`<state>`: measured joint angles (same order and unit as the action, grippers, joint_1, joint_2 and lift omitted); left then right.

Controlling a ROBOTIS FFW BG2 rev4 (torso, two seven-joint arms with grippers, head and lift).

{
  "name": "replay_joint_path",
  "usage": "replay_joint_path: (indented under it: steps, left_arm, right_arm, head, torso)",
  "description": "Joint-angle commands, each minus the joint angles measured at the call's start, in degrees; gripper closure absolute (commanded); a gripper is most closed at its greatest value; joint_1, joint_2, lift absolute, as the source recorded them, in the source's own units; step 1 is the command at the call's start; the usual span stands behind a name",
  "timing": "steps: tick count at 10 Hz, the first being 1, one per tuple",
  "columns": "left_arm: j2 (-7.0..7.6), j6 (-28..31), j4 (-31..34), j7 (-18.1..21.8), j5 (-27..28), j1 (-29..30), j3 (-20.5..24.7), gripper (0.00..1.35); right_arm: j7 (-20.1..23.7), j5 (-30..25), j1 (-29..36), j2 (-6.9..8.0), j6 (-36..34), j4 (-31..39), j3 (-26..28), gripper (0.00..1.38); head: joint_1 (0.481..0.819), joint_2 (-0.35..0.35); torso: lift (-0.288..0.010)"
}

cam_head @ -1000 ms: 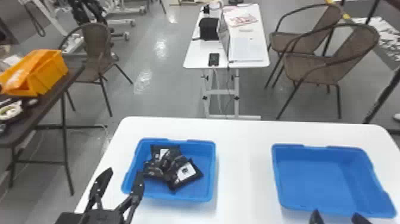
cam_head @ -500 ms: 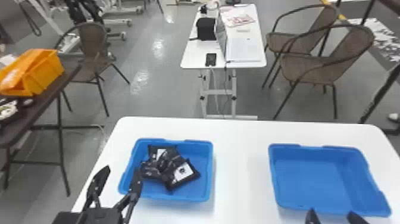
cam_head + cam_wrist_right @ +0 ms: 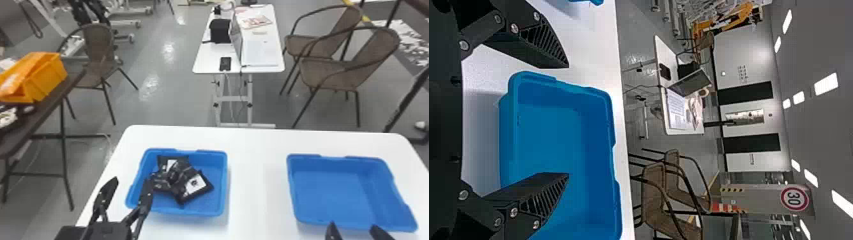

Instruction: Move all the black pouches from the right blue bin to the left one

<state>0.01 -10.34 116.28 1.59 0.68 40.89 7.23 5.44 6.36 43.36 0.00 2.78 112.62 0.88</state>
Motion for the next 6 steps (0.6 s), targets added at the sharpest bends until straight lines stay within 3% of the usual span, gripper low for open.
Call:
replay_joint_path:
  steps: [1, 6]
  left_arm:
    - [0.08, 0.1, 0.0, 0.0, -0.1, -0.1, 0.0, 0.49]
    - [0.43, 0.1, 0.0, 0.0, -0.2, -0.4, -0.1, 0.49]
  right_arm:
    - [0.1, -0.1, -0.1, 0.05, -0.1, 0.0, 0.0, 0.27]
    - [0.4, -0.4, -0.5, 0.05, -0.1, 0.0, 0.0, 0.27]
  head:
    - [0.695, 0.116]
    - [0.695, 0.117]
  torso:
    - [0.000]
    - [0.000]
